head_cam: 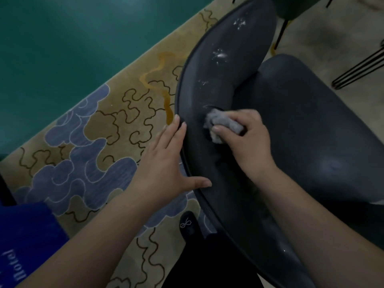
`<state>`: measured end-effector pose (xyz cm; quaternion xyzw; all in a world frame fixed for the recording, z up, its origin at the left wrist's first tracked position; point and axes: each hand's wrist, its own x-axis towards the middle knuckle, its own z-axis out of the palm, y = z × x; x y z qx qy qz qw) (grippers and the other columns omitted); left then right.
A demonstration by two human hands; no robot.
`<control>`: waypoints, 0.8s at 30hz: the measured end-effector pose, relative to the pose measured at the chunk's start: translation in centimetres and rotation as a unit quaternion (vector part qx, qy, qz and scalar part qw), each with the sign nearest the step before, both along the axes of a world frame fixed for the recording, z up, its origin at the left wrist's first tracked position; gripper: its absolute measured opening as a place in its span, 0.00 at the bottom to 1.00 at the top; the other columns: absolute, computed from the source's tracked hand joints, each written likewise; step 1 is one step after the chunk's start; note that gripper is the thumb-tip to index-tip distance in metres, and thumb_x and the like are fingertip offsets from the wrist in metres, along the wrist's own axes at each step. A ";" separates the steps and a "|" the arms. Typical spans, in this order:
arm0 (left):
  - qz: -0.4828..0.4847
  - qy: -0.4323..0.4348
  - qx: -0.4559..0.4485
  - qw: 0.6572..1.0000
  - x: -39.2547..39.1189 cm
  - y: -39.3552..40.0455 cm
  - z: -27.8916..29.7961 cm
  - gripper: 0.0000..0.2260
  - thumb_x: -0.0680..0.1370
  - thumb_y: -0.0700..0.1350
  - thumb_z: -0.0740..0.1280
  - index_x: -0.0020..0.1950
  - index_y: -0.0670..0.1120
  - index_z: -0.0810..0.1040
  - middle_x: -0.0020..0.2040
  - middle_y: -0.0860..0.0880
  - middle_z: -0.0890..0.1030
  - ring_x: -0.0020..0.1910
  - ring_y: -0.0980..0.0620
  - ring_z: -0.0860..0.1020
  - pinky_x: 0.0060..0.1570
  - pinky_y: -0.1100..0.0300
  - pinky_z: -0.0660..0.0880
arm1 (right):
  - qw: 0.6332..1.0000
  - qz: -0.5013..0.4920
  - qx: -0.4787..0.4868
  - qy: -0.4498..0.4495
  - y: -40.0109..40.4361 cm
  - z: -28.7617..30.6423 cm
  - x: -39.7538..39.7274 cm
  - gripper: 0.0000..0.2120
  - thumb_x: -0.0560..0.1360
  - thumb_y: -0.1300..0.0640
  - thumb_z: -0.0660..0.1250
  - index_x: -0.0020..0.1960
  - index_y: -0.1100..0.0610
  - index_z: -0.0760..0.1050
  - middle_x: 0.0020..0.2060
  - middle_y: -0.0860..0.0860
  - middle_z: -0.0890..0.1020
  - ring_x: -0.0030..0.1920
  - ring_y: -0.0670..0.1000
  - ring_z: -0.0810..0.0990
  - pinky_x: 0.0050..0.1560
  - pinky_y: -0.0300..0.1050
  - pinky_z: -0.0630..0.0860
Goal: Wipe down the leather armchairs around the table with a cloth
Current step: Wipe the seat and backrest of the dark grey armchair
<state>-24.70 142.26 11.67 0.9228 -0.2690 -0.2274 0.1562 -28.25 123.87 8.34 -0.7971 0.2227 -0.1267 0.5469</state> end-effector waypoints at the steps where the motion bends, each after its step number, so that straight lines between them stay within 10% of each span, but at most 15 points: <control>1: 0.000 -0.001 0.000 1.000 0.3 -0.1 0.0 0.59 0.55 0.77 0.56 0.79 0.51 0.42 0.78 0.58 0.37 0.76 0.57 0.41 0.76 0.55 0.46 | 0.999 0.027 -0.023 -0.006 0.5 0.1 0.6 0.13 0.67 0.54 0.76 0.50 0.43 0.81 0.50 0.47 0.71 0.52 0.41 0.72 0.55 0.29 0.67; 11: 0.012 0.010 0.011 1.000 1.7 -1.9 0.2 0.60 0.53 0.77 0.58 0.78 0.52 0.40 0.77 0.58 0.36 0.76 0.58 0.40 0.76 0.55 0.45 | 0.997 -0.048 0.019 0.049 -3.3 -2.5 -0.5 0.12 0.70 0.56 0.74 0.47 0.40 0.77 0.52 0.54 0.74 0.52 0.47 0.76 0.52 0.25 0.67; 18: 0.026 0.005 0.009 1.000 2.4 -2.9 0.2 0.59 0.54 0.76 0.59 0.78 0.53 0.41 0.78 0.58 0.38 0.76 0.59 0.41 0.75 0.58 0.44 | 0.994 0.107 -0.014 -0.031 -1.5 -2.5 2.9 0.18 0.68 0.54 0.75 0.56 0.39 0.79 0.49 0.45 0.68 0.55 0.49 0.70 0.62 0.39 0.68; 24: 0.035 0.032 0.003 0.999 2.7 -3.2 0.3 0.59 0.55 0.75 0.64 0.78 0.56 0.40 0.77 0.61 0.37 0.76 0.61 0.41 0.75 0.53 0.49 | 0.994 -0.015 0.051 0.096 -5.0 -6.8 0.1 0.12 0.72 0.61 0.72 0.55 0.55 0.81 0.43 0.47 0.73 0.46 0.40 0.76 0.47 0.22 0.65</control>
